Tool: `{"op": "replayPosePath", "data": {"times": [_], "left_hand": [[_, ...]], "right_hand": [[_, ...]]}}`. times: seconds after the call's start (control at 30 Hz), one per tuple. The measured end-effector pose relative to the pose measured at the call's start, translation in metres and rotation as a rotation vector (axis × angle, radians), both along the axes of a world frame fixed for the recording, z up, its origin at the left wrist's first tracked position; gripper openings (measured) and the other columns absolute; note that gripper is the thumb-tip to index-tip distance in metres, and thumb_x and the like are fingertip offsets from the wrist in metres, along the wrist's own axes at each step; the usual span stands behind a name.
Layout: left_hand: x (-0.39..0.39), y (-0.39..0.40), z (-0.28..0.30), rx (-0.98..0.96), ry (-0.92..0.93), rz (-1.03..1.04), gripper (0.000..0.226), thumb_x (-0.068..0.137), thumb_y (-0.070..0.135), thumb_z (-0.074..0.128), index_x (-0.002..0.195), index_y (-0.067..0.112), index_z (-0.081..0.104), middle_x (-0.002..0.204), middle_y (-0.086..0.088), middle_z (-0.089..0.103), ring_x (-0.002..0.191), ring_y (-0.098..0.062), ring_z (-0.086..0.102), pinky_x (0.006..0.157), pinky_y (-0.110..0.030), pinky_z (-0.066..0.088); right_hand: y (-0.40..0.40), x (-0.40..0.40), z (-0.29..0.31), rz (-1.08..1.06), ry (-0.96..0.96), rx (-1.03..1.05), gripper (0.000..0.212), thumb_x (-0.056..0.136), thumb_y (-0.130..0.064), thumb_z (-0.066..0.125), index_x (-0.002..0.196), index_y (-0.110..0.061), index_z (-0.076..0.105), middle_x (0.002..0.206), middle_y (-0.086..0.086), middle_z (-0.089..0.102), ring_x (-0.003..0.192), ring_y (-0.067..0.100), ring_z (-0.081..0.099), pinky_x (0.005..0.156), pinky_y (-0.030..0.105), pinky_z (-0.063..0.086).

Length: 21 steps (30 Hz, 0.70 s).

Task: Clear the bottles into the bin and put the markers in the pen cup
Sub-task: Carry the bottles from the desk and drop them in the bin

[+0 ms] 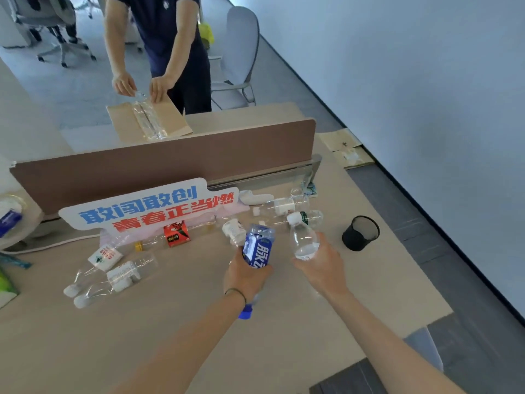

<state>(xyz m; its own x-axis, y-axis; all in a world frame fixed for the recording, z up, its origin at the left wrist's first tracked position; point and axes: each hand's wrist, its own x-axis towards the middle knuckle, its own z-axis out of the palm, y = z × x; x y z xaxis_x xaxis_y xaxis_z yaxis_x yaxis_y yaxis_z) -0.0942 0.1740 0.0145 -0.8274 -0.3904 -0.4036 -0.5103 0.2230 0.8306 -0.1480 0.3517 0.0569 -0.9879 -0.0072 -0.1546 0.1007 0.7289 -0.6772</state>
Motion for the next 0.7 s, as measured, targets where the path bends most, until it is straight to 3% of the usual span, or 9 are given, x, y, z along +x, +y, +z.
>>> {"op": "replayPosePath", "data": {"times": [0.1,0.3,0.4,0.53,0.7], "left_hand": [[0.002,0.042,0.004,0.025,-0.003,-0.06,0.046,0.071,0.031,0.081,0.105,0.032,0.051,0.089,0.008,0.069,0.072,-0.011,0.067,0.065,-0.029,0.055],[0.004,0.139,0.014,0.034,0.013,-0.174,0.042,0.075,0.018,0.083,0.1,0.028,0.05,0.084,0.006,0.064,0.06,-0.004,0.058,0.044,-0.007,0.041],[0.003,0.197,0.016,0.009,0.023,-0.239,0.048,0.075,0.021,0.085,0.108,0.027,0.051,0.086,0.011,0.063,0.07,-0.001,0.059,0.052,-0.013,0.042],[0.003,0.282,0.013,0.0,0.032,-0.278,0.052,0.075,0.025,0.085,0.114,0.028,0.05,0.092,0.009,0.064,0.077,-0.001,0.06,0.059,-0.016,0.042],[-0.001,0.377,0.009,0.004,0.037,-0.312,0.063,0.075,0.031,0.086,0.124,0.026,0.047,0.107,0.004,0.063,0.092,-0.014,0.063,0.073,-0.024,0.047]], "right_hand": [[0.041,0.009,0.001,-0.078,0.013,-0.029,0.052,0.066,-0.031,0.08,0.111,-0.029,0.054,0.09,-0.01,0.065,0.086,0.021,0.063,0.072,0.032,0.047],[0.141,0.029,0.002,-0.188,0.04,-0.073,0.047,0.07,-0.031,0.079,0.109,-0.029,0.053,0.088,-0.01,0.065,0.082,0.019,0.064,0.071,0.034,0.051],[0.202,0.038,0.0,-0.231,0.057,-0.067,0.049,0.069,-0.034,0.08,0.106,-0.03,0.049,0.085,-0.01,0.062,0.078,0.02,0.063,0.07,0.037,0.054],[0.287,0.05,-0.004,-0.294,0.023,-0.124,0.062,0.068,-0.031,0.081,0.122,-0.029,0.051,0.099,-0.006,0.066,0.09,0.02,0.066,0.077,0.039,0.057],[0.383,0.052,0.003,-0.305,0.01,-0.134,0.058,0.071,-0.03,0.08,0.122,-0.027,0.052,0.096,-0.007,0.067,0.086,0.015,0.063,0.06,0.021,0.042]]}}
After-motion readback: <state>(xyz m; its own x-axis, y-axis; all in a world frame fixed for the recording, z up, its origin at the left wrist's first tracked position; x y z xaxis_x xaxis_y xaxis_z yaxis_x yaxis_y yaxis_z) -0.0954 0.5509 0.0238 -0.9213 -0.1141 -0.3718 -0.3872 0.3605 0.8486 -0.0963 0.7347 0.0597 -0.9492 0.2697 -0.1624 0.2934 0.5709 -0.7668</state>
